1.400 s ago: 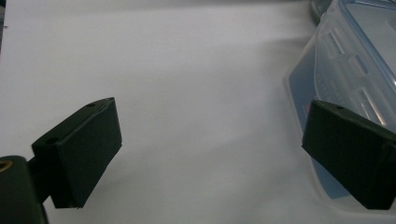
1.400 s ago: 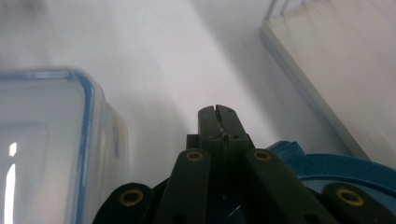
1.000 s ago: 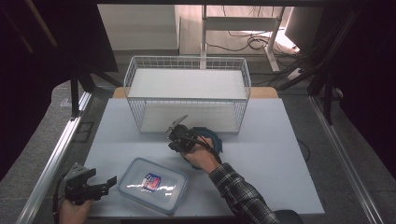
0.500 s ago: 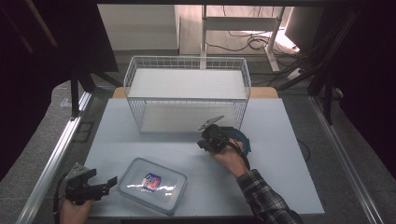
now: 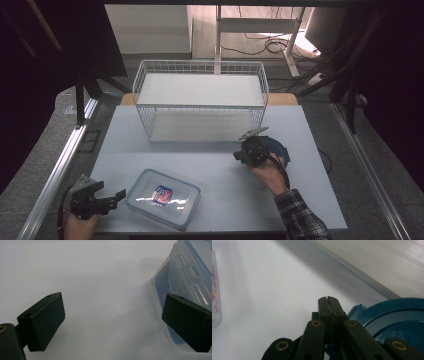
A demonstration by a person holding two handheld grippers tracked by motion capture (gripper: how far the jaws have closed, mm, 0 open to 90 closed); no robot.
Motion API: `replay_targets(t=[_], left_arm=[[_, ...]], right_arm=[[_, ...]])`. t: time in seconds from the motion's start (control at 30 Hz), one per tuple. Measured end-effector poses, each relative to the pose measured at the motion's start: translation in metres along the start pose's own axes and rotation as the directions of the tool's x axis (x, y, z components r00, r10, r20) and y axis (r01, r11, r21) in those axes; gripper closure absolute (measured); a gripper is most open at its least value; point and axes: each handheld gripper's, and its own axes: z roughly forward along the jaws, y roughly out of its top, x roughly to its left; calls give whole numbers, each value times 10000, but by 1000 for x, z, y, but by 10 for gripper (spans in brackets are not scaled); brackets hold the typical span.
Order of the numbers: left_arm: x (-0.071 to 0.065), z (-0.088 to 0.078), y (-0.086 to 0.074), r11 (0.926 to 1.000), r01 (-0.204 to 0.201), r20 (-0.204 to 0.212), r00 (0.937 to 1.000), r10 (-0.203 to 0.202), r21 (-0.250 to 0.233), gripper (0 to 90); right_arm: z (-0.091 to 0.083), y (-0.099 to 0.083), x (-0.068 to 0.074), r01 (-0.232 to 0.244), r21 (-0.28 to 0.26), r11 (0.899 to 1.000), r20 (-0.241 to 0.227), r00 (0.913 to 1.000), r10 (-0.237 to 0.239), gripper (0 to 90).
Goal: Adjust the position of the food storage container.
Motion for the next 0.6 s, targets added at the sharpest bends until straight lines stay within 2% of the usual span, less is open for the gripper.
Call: replay_targets(t=[0.37, 0.53, 0.6], left_arm=[[-2, 2, 0, 9997, -5, 53, 10000, 4, 261, 59], [-1, 1, 1, 9992, 181, 209, 9996, -189, 370, 82], [-1, 0, 1, 9989, 52, 277, 9996, -65, 455, 85]], right_arm=[[-27, -29, -29, -686, -105, 9976, 425, 9967, 690, 899], [-37, -40, -42, -888, -164, 9959, 800, 9927, 899, 899], [-40, -43, -46, -1125, -270, 9933, 910, 9892, 1145, 898]])
